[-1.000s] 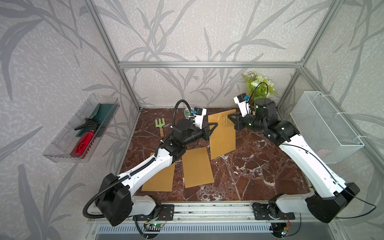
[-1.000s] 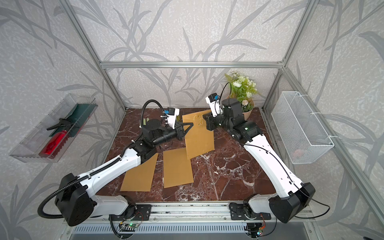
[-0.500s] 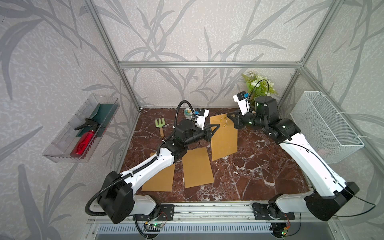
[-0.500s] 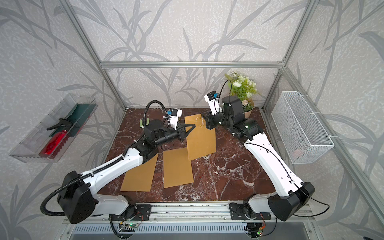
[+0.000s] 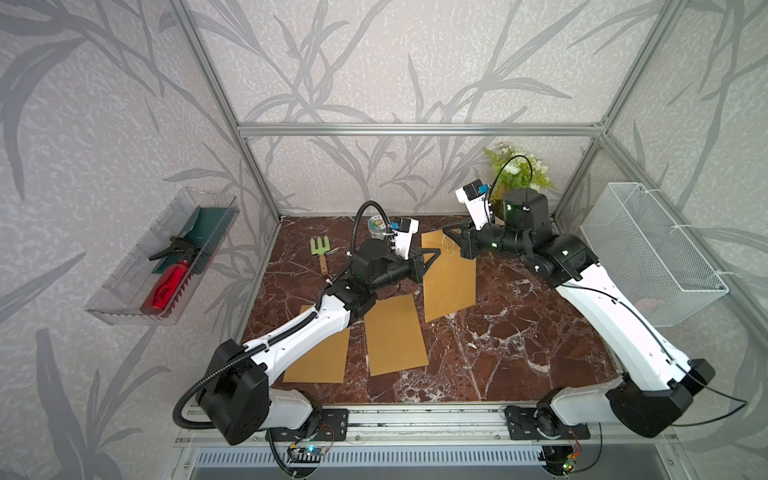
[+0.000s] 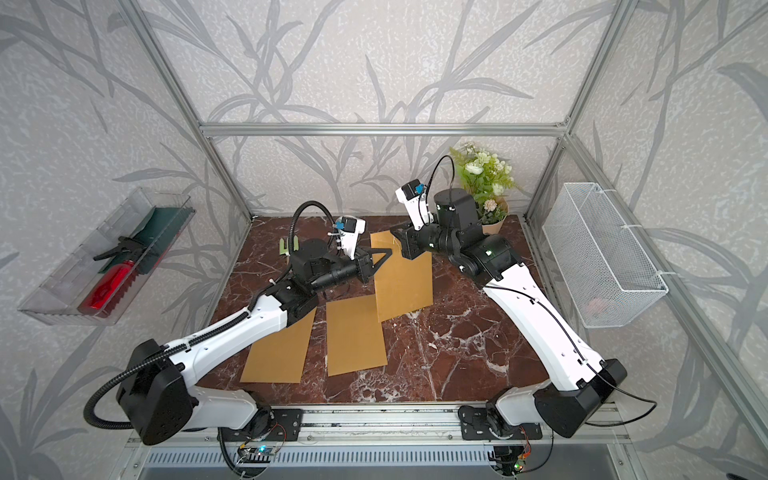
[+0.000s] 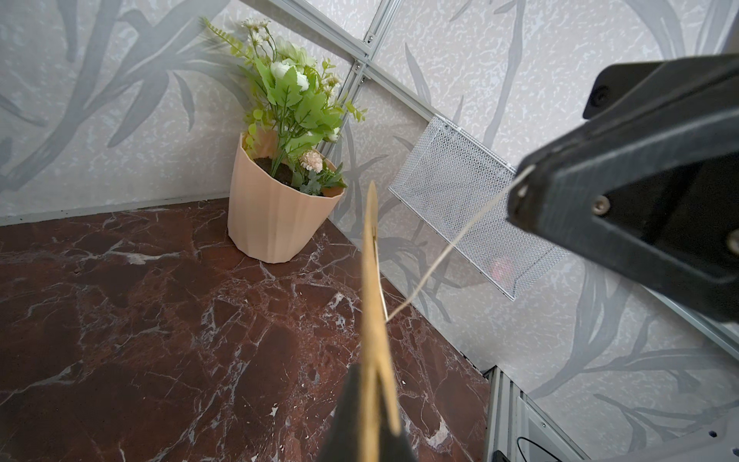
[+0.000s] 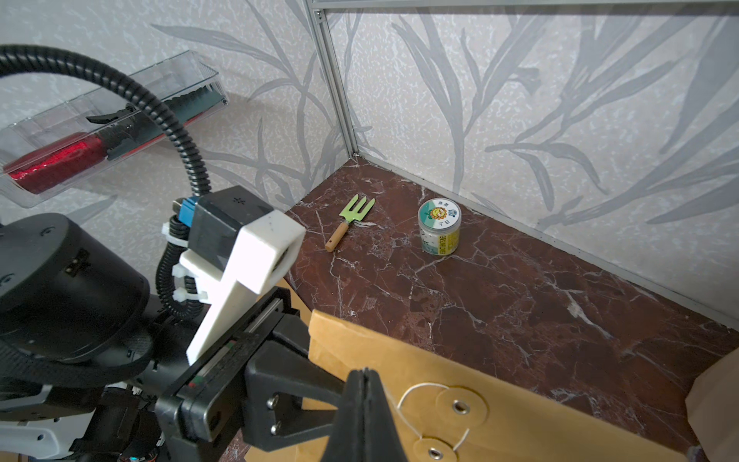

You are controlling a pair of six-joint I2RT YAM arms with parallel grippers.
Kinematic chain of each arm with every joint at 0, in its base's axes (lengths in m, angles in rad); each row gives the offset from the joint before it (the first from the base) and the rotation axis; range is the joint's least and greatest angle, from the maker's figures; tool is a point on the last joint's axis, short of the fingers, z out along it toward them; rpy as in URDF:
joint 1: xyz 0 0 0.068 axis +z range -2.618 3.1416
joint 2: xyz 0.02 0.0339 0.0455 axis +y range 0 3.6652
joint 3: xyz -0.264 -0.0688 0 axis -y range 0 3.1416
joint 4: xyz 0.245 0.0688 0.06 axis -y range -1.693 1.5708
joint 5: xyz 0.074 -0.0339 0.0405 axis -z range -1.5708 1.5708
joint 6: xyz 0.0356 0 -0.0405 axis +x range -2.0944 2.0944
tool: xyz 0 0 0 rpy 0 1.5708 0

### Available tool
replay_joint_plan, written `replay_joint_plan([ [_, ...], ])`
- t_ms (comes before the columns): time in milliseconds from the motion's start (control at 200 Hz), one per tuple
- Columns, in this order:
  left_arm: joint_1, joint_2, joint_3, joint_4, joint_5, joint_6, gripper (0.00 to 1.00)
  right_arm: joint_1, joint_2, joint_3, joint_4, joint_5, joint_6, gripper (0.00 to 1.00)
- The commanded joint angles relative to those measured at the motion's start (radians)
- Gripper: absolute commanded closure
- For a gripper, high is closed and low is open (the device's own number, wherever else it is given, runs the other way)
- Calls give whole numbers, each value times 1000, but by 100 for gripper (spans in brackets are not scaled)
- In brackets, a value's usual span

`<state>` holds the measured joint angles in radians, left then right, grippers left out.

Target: Open the file bag

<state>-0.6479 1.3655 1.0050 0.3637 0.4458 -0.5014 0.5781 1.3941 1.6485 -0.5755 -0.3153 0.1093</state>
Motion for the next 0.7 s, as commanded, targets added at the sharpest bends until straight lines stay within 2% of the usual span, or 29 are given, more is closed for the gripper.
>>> replay_joint_plan([
  [0,-5,3,3,65,-8,-14,100,18,7,19,-3,-1,-8,100],
  [695,-4,18,52,108,-115,-20,100,48,-114,-223,100,15,63,100],
])
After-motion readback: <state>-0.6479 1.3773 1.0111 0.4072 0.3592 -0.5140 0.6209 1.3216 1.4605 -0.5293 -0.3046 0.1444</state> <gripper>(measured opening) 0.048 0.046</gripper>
